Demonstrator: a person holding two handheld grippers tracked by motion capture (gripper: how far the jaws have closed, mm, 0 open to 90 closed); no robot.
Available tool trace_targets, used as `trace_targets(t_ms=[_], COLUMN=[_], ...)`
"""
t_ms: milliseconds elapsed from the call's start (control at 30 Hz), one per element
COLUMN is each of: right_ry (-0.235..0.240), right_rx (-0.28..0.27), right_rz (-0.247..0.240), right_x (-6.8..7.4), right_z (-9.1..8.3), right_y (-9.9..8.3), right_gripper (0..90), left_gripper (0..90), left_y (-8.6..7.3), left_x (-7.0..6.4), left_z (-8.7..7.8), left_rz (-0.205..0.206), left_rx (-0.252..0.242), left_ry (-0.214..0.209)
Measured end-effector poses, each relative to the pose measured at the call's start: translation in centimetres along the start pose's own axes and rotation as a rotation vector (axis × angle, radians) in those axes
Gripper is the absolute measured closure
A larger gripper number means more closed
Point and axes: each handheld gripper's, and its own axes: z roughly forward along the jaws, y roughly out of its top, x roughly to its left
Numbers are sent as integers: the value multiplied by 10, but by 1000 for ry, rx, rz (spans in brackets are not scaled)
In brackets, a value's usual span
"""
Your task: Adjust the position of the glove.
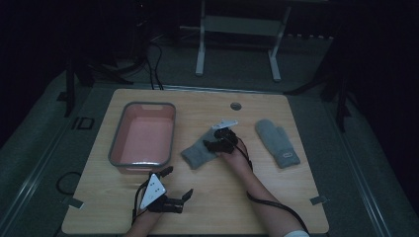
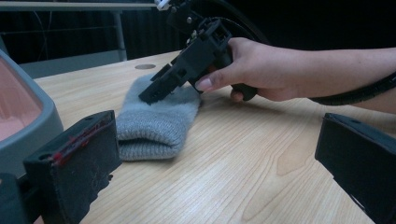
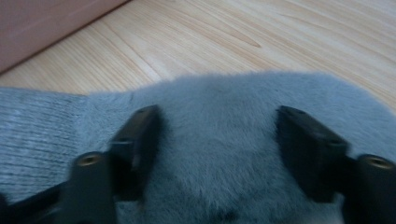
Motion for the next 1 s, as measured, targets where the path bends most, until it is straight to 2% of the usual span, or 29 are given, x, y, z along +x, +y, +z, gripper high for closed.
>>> trace_targets(t_ms=[200,333,500,733,800,900,1000], right_ry=[10,24,154,305,365,464,502], right_rx=[37,26,-10,-44,-50,-47,4], right_rz=[-67,-93,-118,-216,-250,-307,-356], right_x=[0,3,-6,-16,-18,-20,-19], right_z=[-1,-7,-30,-69,-78,-84,-81], right_y=[4,6,8,6,4,0,-7], right_gripper=[713,797,817,824,825,824,822], left_gripper=[2,3,3,2,3,2,3], left_y=[0,0,0,0,0,0,0], left_x=[0,0,0,0,0,0,0], left_z=[0,0,0,0,0,0,0], left_rz=[1,-4,-3,-2,-2,-4,-6], left_rx=[0,0,0,2,2,1,1], left_ry=[0,-3,-3,0,1,1,1])
